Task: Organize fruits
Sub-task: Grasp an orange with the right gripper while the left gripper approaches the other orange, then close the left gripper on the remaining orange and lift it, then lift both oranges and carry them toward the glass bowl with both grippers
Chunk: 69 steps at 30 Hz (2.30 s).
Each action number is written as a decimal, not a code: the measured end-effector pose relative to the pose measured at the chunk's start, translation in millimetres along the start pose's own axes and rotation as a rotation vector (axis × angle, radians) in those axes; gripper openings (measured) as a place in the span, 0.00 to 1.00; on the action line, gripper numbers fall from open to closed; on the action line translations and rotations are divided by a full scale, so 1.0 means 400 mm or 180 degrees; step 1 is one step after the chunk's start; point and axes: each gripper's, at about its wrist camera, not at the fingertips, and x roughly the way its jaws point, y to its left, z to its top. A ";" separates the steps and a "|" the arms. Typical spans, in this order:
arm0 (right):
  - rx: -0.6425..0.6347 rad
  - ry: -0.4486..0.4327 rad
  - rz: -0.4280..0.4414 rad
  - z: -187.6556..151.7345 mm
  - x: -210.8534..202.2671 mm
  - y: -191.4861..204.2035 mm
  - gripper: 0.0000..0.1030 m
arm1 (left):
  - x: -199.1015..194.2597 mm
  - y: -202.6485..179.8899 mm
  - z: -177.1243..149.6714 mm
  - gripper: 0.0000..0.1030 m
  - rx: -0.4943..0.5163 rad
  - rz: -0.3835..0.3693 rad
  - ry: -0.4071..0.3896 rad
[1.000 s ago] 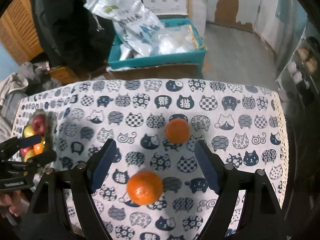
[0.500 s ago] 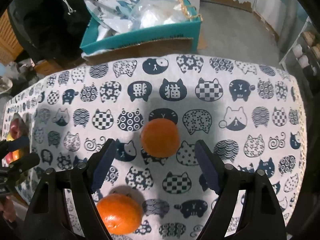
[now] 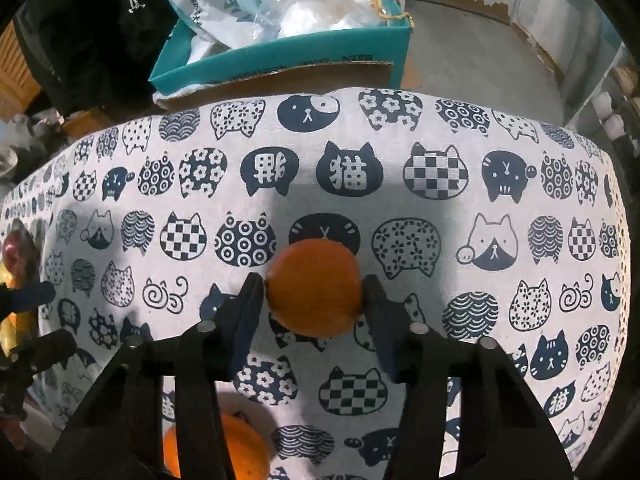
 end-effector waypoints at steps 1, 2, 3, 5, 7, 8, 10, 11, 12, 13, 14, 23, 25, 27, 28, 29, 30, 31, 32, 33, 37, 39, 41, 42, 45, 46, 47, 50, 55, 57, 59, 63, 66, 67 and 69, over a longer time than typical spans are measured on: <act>-0.0003 -0.0007 0.0002 -0.002 -0.001 0.000 0.48 | -0.001 -0.006 -0.001 0.78 0.0007 -0.0019 0.0002; -0.0006 -0.0007 0.0005 -0.004 -0.002 0.001 0.48 | -0.002 -0.013 -0.003 0.78 0.0014 -0.0047 0.0004; -0.0011 -0.0014 -0.0001 -0.008 -0.006 0.002 0.48 | -0.004 -0.021 -0.005 0.78 0.0024 -0.0079 0.0006; -0.0011 -0.0064 -0.0025 -0.020 -0.027 -0.002 0.48 | -0.004 -0.037 -0.008 0.78 0.0051 -0.0121 0.0007; 0.0010 -0.0102 -0.0014 -0.032 -0.053 -0.008 0.48 | -0.005 -0.054 -0.013 0.78 0.0086 -0.0153 0.0005; 0.0020 -0.0112 -0.0010 -0.041 -0.064 -0.012 0.48 | -0.005 -0.064 -0.017 0.78 0.0106 -0.0175 0.0011; 0.0049 -0.0125 -0.0023 -0.057 -0.084 -0.015 0.48 | -0.003 -0.087 -0.025 0.78 0.0146 -0.0239 0.0035; 0.0071 -0.0130 -0.0025 -0.068 -0.094 -0.018 0.48 | -0.002 -0.097 -0.029 0.78 0.0160 -0.0268 0.0044; 0.0093 -0.0131 -0.0024 -0.076 -0.102 -0.020 0.48 | -0.001 -0.108 -0.034 0.78 0.0174 -0.0295 0.0051; 0.0120 -0.0132 -0.0020 -0.089 -0.113 -0.025 0.48 | 0.001 -0.121 -0.039 0.78 0.0191 -0.0324 0.0059; 0.0137 -0.0131 -0.0020 -0.099 -0.121 -0.028 0.48 | 0.003 -0.135 -0.043 0.79 0.0206 -0.0349 0.0070; 0.0270 -0.0130 -0.0061 -0.203 -0.174 -0.082 0.48 | 0.032 -0.257 -0.083 0.84 0.0448 -0.0489 0.0147; 0.0318 -0.0131 -0.0068 -0.223 -0.182 -0.103 0.48 | 0.046 -0.276 -0.091 0.84 0.0485 -0.0483 0.0187; 0.0383 -0.0131 -0.0068 -0.241 -0.188 -0.129 0.48 | 0.060 -0.290 -0.099 0.84 0.0524 -0.0452 0.0212; 0.0408 -0.0132 -0.0066 -0.248 -0.191 -0.140 0.48 | 0.069 -0.299 -0.103 0.84 0.0557 -0.0428 0.0235; 0.0430 -0.0133 -0.0064 -0.254 -0.193 -0.150 0.48 | 0.076 -0.304 -0.107 0.84 0.0578 -0.0412 0.0249; 0.0454 -0.0136 -0.0060 -0.262 -0.196 -0.161 0.48 | 0.082 -0.309 -0.110 0.84 0.0600 -0.0392 0.0261; 0.0470 -0.0137 -0.0061 -0.267 -0.197 -0.168 0.48 | 0.090 -0.313 -0.113 0.84 0.0626 -0.0373 0.0275; 0.0484 -0.0135 -0.0061 -0.271 -0.197 -0.173 0.48 | 0.097 -0.317 -0.116 0.84 0.0652 -0.0349 0.0288; 0.0495 -0.0132 -0.0056 -0.276 -0.197 -0.180 0.48 | 0.106 -0.321 -0.118 0.84 0.0676 -0.0317 0.0302; 0.0538 -0.0119 -0.0033 -0.289 -0.195 -0.194 0.48 | 0.133 -0.329 -0.122 0.84 0.0681 -0.0263 0.0333; 0.0544 -0.0121 -0.0022 -0.289 -0.194 -0.197 0.48 | 0.140 -0.328 -0.123 0.84 0.0668 -0.0275 0.0328; 0.0558 -0.0127 -0.0011 -0.287 -0.194 -0.198 0.48 | 0.144 -0.332 -0.124 0.84 0.0707 -0.0248 0.0313; 0.0563 -0.0129 -0.0004 -0.286 -0.194 -0.198 0.48 | 0.147 -0.335 -0.125 0.84 0.0737 -0.0232 0.0311; 0.0555 -0.0127 0.0005 -0.283 -0.191 -0.194 0.48 | 0.151 -0.338 -0.129 0.78 0.0797 -0.0190 0.0280; 0.0559 -0.0123 0.0010 -0.282 -0.189 -0.193 0.48 | 0.153 -0.336 -0.130 0.76 0.0819 -0.0171 0.0272; 0.0562 -0.0123 0.0016 -0.281 -0.187 -0.191 0.48 | 0.158 -0.338 -0.129 0.69 0.0832 -0.0155 0.0277; 0.0539 -0.0133 0.0024 -0.276 -0.186 -0.180 0.48 | 0.167 -0.328 -0.125 0.64 0.0809 -0.0204 0.0281; 0.0487 -0.0158 0.0035 -0.271 -0.191 -0.165 0.48 | 0.157 -0.322 -0.129 0.63 0.0858 -0.0167 0.0206; 0.0472 -0.0176 0.0027 -0.270 -0.197 -0.162 0.48 | 0.144 -0.324 -0.134 0.62 0.0904 -0.0106 0.0129; 0.0447 -0.0230 0.0012 -0.266 -0.208 -0.156 0.48 | 0.125 -0.323 -0.135 0.62 0.0920 -0.0100 0.0078; 0.0385 -0.0374 0.0016 -0.251 -0.245 -0.137 0.48 | 0.069 -0.319 -0.132 0.62 0.0980 -0.0030 -0.0122; 0.0340 -0.0481 0.0039 -0.238 -0.273 -0.121 0.47 | 0.024 -0.309 -0.130 0.62 0.0954 -0.0018 -0.0233; 0.0309 -0.0530 0.0041 -0.231 -0.288 -0.112 0.47 | 0.008 -0.304 -0.129 0.62 0.0919 -0.0032 -0.0267; 0.0264 -0.0604 0.0045 -0.222 -0.309 -0.095 0.47 | -0.032 -0.291 -0.123 0.62 0.0852 -0.0053 -0.0341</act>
